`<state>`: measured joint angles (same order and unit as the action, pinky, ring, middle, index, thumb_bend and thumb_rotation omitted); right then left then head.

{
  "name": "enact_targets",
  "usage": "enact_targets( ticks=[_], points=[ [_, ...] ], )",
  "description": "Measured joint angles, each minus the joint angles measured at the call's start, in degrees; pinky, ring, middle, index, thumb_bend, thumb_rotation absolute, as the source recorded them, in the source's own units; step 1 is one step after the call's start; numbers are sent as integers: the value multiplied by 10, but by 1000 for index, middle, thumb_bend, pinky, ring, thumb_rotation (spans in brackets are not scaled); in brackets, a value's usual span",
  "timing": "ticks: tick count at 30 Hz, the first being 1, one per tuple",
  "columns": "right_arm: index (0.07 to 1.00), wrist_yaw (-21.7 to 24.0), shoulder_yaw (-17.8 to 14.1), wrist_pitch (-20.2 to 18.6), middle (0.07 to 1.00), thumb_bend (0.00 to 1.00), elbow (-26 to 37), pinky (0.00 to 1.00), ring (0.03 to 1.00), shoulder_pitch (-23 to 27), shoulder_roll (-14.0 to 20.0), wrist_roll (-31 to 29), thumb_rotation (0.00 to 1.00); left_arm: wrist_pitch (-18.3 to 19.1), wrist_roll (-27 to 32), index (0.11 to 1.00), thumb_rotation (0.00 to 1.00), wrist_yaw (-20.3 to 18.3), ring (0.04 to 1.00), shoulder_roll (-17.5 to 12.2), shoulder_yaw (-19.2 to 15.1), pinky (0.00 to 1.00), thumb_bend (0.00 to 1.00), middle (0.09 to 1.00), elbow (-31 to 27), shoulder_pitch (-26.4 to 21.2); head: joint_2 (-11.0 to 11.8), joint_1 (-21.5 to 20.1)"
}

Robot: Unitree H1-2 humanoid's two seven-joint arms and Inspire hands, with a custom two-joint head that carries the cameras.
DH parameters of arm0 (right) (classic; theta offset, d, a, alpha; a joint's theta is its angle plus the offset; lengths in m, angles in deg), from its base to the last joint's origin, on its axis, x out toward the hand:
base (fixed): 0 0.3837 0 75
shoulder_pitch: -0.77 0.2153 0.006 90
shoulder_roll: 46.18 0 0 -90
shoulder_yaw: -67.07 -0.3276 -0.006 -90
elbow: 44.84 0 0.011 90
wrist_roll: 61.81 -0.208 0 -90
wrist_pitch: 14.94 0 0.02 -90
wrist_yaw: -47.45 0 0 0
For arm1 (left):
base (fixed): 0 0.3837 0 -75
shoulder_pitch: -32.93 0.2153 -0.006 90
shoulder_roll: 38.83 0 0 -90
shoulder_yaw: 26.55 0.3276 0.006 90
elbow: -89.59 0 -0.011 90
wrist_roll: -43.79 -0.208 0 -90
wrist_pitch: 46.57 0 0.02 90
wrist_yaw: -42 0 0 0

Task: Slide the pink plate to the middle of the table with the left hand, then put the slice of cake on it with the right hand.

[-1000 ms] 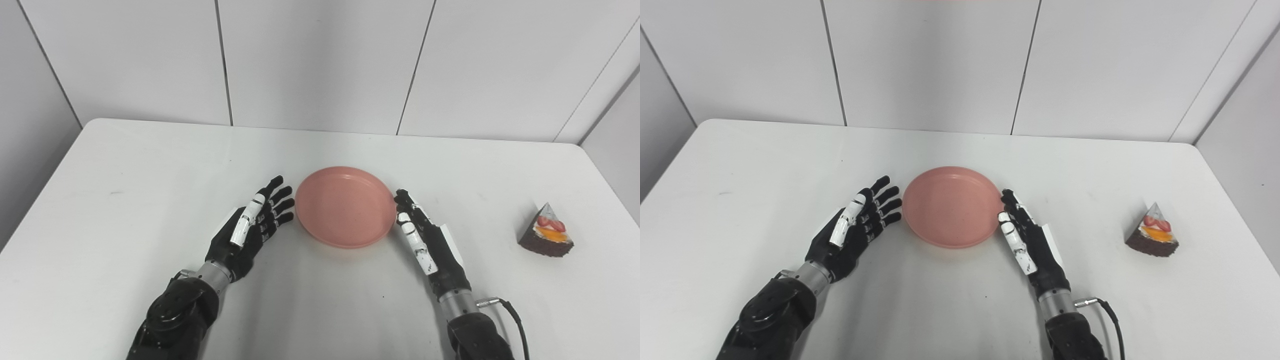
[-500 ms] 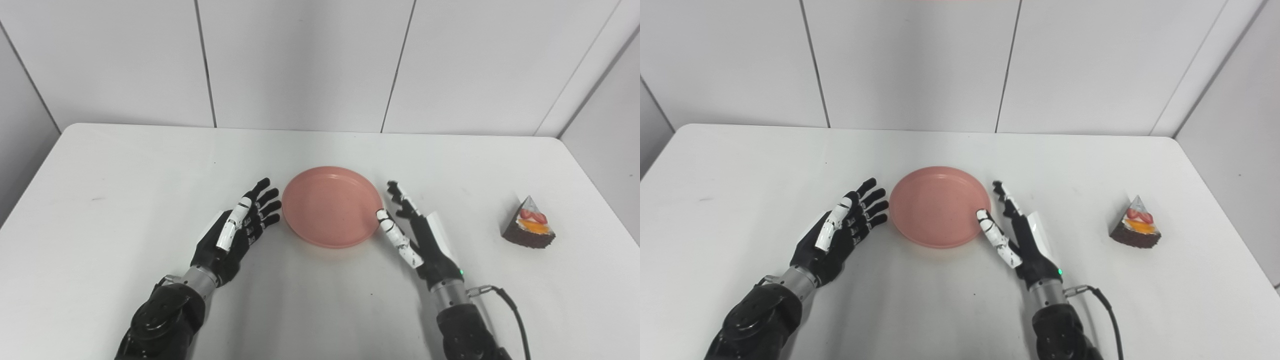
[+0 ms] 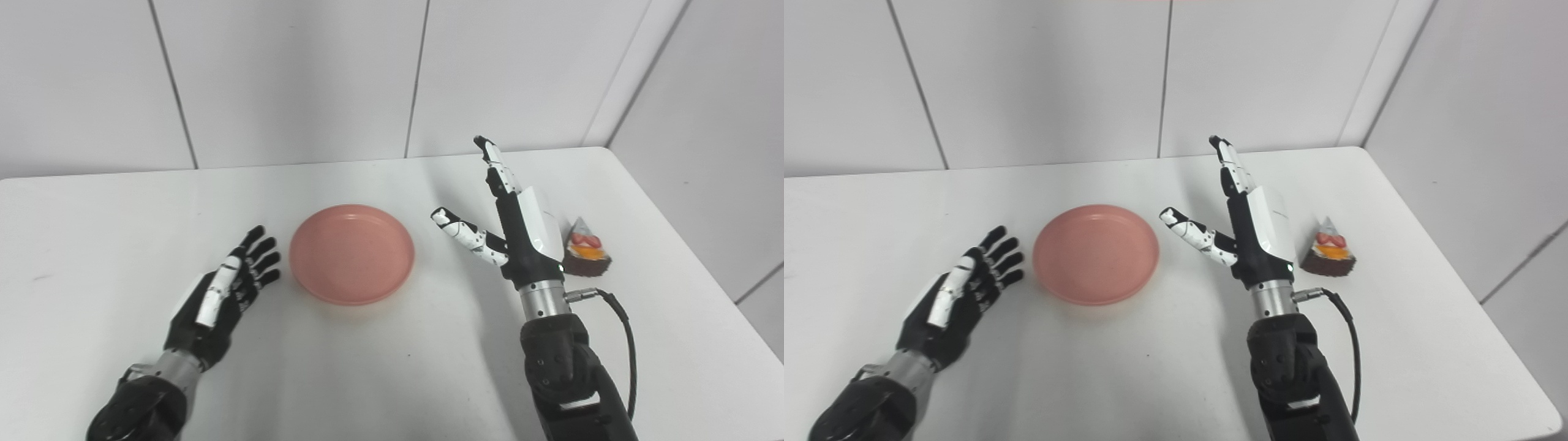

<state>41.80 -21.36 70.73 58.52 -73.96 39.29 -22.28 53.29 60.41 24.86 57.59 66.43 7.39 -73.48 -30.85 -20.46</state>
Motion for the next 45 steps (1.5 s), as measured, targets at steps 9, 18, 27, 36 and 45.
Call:
enact_targets(
  ticks=[9,18,27,36,45],
  points=[
    [933,-35,-39,-3,941,874,13,798,895,0,13,49,814,-44,22,932,942,-43,915,-24,-23,889,424,941,62,-23,6,-42],
    [959,-17,-78,-115,952,911,16,709,867,0,18,95,694,-70,30,900,934,-66,887,-36,-38,868,439,910,105,-41,4,-76],
    [1000,1,-104,-189,979,985,-1,757,906,-2,41,98,758,-77,40,894,934,-77,881,-48,-45,856,437,901,129,-52,3,-86],
    [998,9,-120,-225,975,990,-31,802,935,-4,53,98,722,-77,49,894,909,-82,875,-50,-48,842,438,900,136,-55,-1,-96],
    [1000,34,-135,-227,991,1000,-63,806,941,-4,53,113,724,-79,50,899,916,-90,877,-57,-53,841,437,903,144,-58,-5,-103]
  ],
)
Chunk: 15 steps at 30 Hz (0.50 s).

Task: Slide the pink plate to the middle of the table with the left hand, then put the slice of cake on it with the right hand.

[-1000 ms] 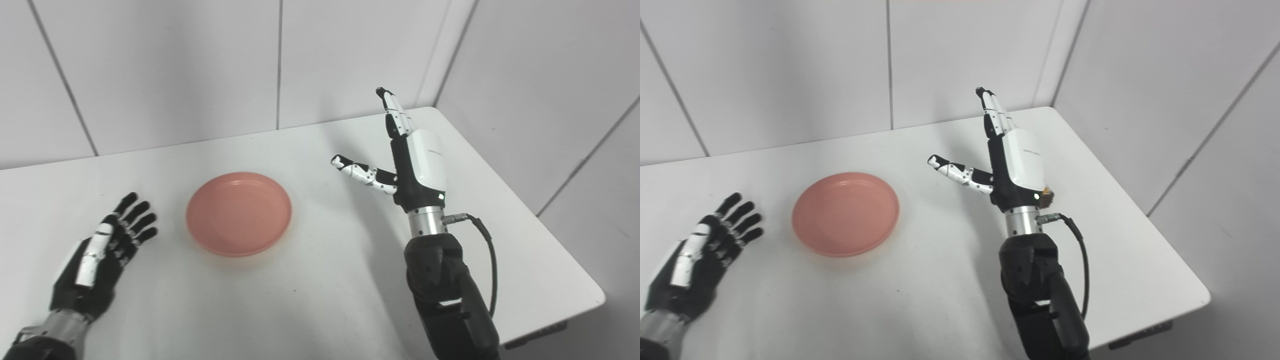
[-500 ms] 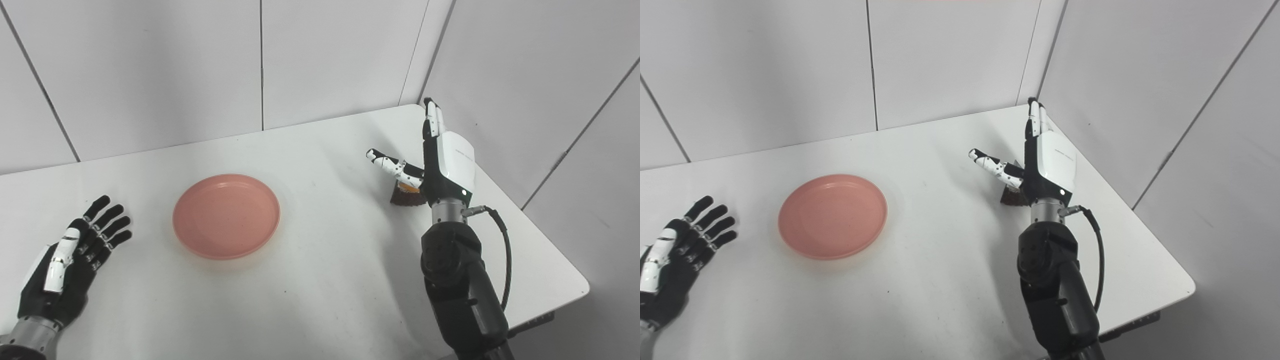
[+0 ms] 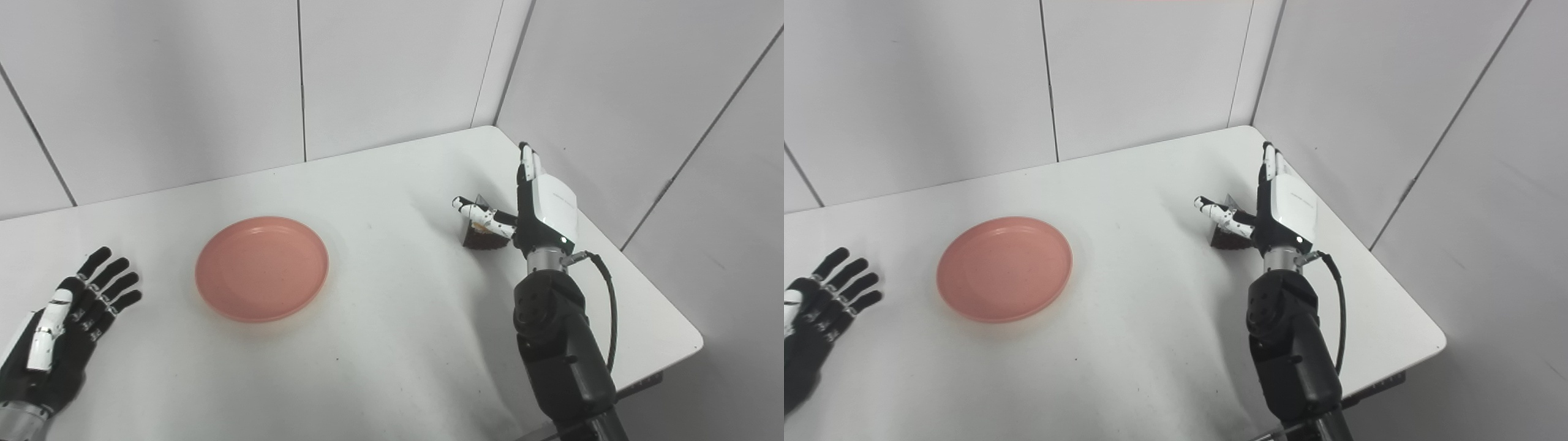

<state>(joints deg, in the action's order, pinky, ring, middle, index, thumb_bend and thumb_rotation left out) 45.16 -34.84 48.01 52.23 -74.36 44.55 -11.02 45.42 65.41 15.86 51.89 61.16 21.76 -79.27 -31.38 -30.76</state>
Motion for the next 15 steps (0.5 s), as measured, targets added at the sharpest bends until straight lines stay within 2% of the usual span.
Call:
enact_targets(
  ticks=[5,15],
  points=[
    [1000,23,-8,-1,996,1000,-31,829,955,7,0,12,700,0,0,896,902,0,874,-6,-3,837,438,899,1,0,-6,-3],
    [1000,70,-22,-1,997,1000,-65,853,961,32,-6,40,717,0,0,896,902,0,875,-8,-6,838,436,899,1,1,-10,3]
  ],
)
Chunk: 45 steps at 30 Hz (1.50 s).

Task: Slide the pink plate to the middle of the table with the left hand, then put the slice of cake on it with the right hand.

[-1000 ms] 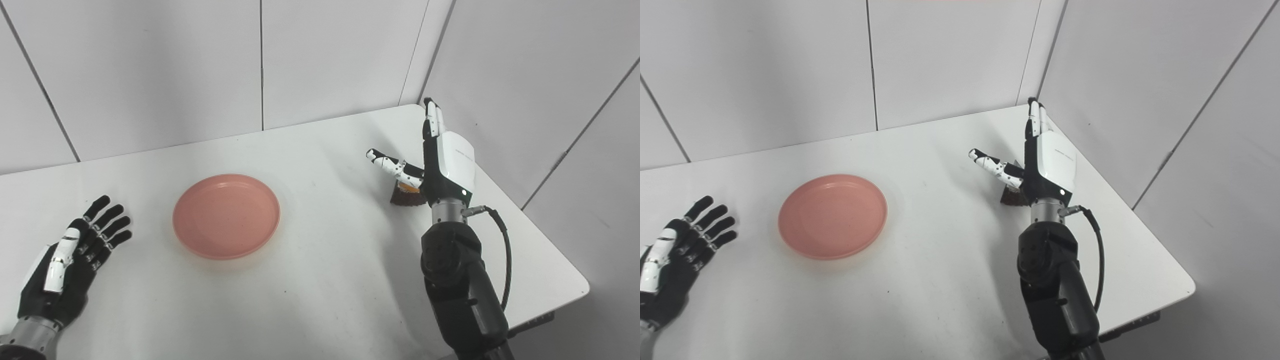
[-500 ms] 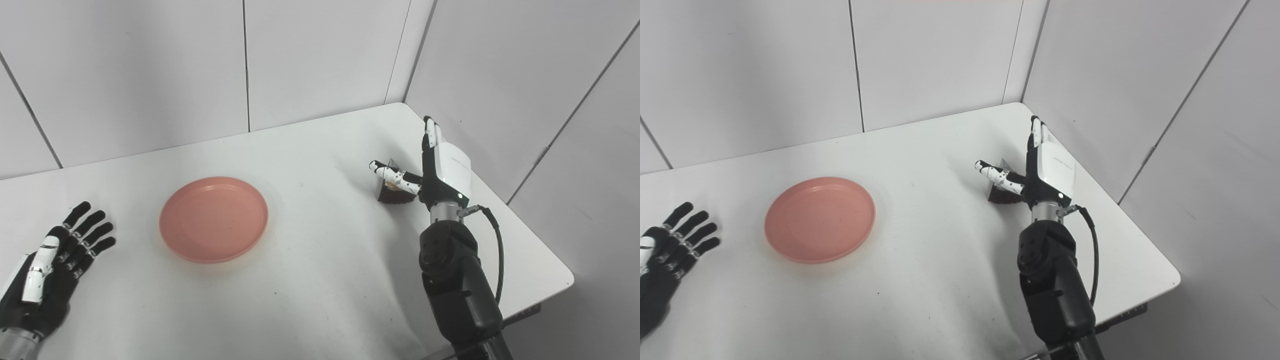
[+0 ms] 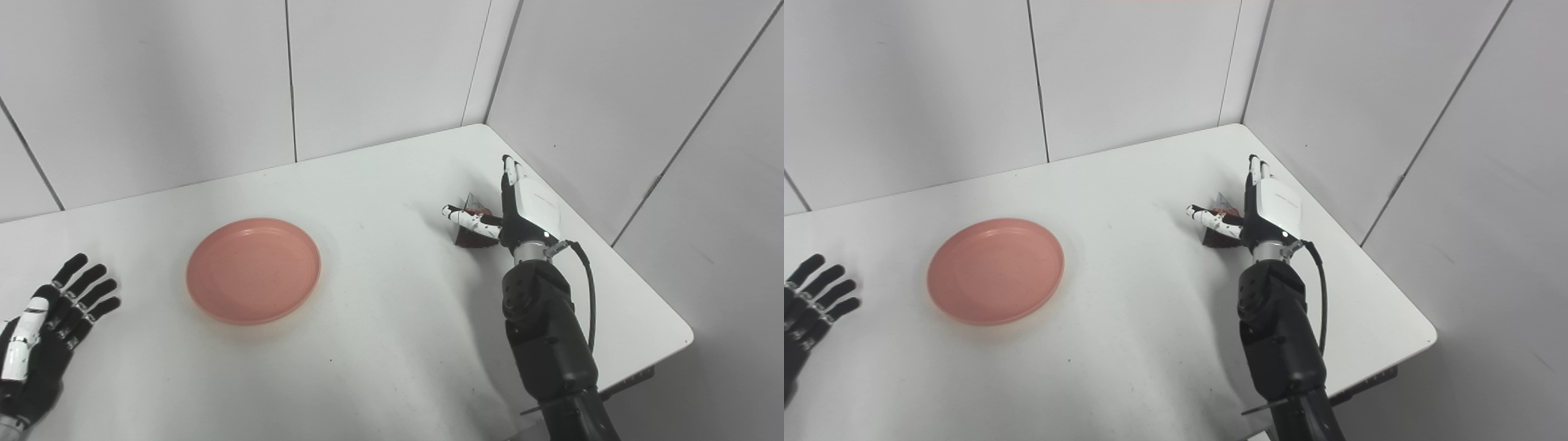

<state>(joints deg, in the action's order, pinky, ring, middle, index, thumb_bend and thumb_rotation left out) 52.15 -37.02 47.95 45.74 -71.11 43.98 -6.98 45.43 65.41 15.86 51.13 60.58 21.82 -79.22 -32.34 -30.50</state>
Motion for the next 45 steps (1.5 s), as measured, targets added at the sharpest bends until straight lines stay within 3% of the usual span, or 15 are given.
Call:
enact_targets(
  ticks=[7,21,31,33,36,38,40,41,43,45],
  points=[
    [1000,13,11,0,992,1000,-28,921,972,7,6,12,696,0,0,887,913,1,870,-1,0,833,438,892,-7,5,-4,1],
    [993,44,16,0,982,1000,-59,906,962,23,6,21,676,1,0,889,903,2,869,-1,0,837,439,892,-17,11,-11,4],
    [948,98,-5,0,914,991,-56,743,875,31,5,79,539,5,0,890,896,6,870,-1,0,838,436,894,-24,14,-18,5],
    [869,111,-7,0,812,970,-56,599,755,34,5,100,433,10,0,894,904,7,872,-1,1,840,435,896,-29,16,-21,7],
    [817,124,-17,0,768,952,-52,544,702,40,5,122,353,10,-1,895,907,7,872,-1,2,838,435,896,-34,20,-22,7],
    [672,133,-22,0,547,857,-48,345,444,41,6,123,185,10,0,898,898,7,874,-1,4,838,434,900,-36,21,-25,6],
    [626,142,-23,0,493,826,-34,302,392,39,6,118,142,10,0,898,897,7,874,-2,3,838,434,900,-37,22,-25,7],
    [559,148,-23,0,474,678,-29,290,381,39,6,115,139,10,0,896,895,7,874,-2,3,839,435,899,-37,22,-26,7],
    [503,154,-23,0,452,551,-23,278,356,39,7,113,133,11,0,897,896,7,874,-2,3,839,431,899,-38,23,-27,6],
    [489,160,-23,0,447,523,-22,283,350,39,9,112,129,11,0,902,904,7,878,-2,3,844,430,903,-39,23,-28,6]
  ],
)
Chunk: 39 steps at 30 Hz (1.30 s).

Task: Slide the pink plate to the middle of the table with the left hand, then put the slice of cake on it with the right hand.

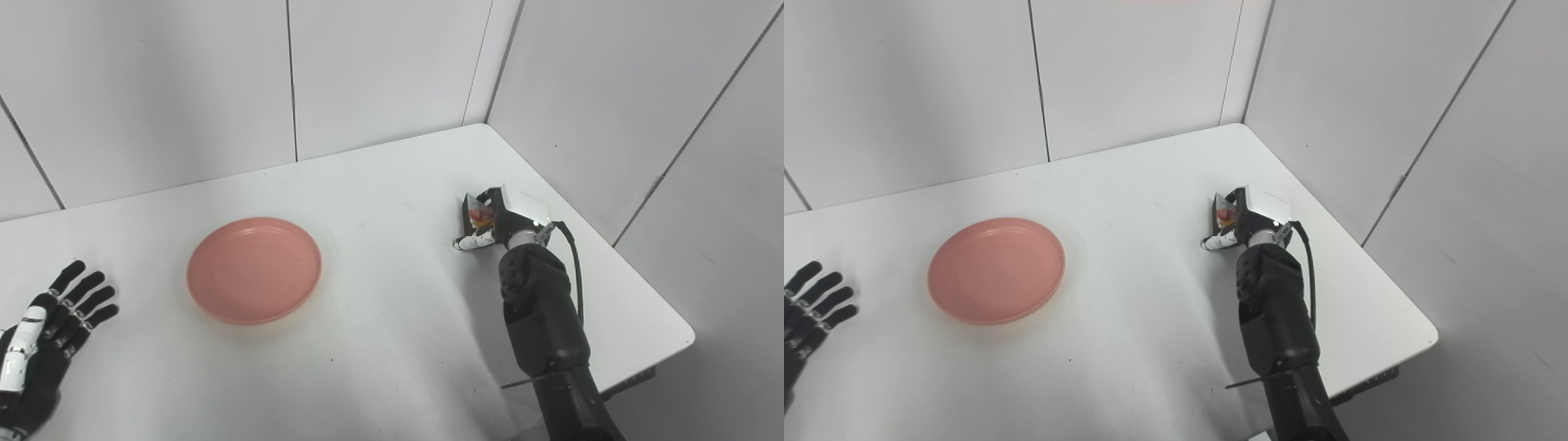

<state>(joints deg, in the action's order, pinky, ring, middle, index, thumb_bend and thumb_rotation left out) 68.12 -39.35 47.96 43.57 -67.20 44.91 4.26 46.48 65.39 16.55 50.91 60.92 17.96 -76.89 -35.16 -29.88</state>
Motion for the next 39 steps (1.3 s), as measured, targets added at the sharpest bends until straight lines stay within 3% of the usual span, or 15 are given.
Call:
enact_targets(
  ticks=[11,21,26,28,32,34,36,38,39],
  points=[
    [487,-20,-3,0,465,514,-12,314,381,0,5,-54,131,0,0,888,893,0,865,0,0,831,432,890,-1,1,-1,4],
    [487,-53,33,0,456,513,12,287,371,-18,22,-95,131,1,-1,896,886,7,876,1,6,841,437,903,-8,4,4,29],
    [488,-57,61,0,483,513,54,312,403,-17,34,-120,129,2,-2,908,895,16,893,10,19,855,438,919,-23,11,8,67],
    [488,-57,77,0,472,513,69,305,388,-15,42,-130,129,7,-5,918,892,26,904,16,23,868,444,929,-36,16,10,109],
    [488,-55,112,0,480,513,95,317,404,-5,48,-144,130,24,-21,932,928,49,919,34,40,885,430,943,-64,24,11,130],
    [489,-47,135,0,485,512,108,330,416,7,49,-147,133,36,-30,938,954,66,926,46,47,894,415,948,-79,28,11,183],
    [488,-42,158,0,481,512,112,328,413,25,49,-151,130,51,-43,936,961,80,925,64,55,895,407,946,-92,29,11,184],
    [488,-36,176,0,472,512,114,305,392,41,48,-153,129,59,-52,937,987,91,926,78,62,900,390,943,-101,30,11,243],
    [488,-31,190,0,463,512,115,289,376,51,47,-153,128,59,-60,938,996,100,927,84,66,902,383,944,-104,31,11,243]
  ],
)
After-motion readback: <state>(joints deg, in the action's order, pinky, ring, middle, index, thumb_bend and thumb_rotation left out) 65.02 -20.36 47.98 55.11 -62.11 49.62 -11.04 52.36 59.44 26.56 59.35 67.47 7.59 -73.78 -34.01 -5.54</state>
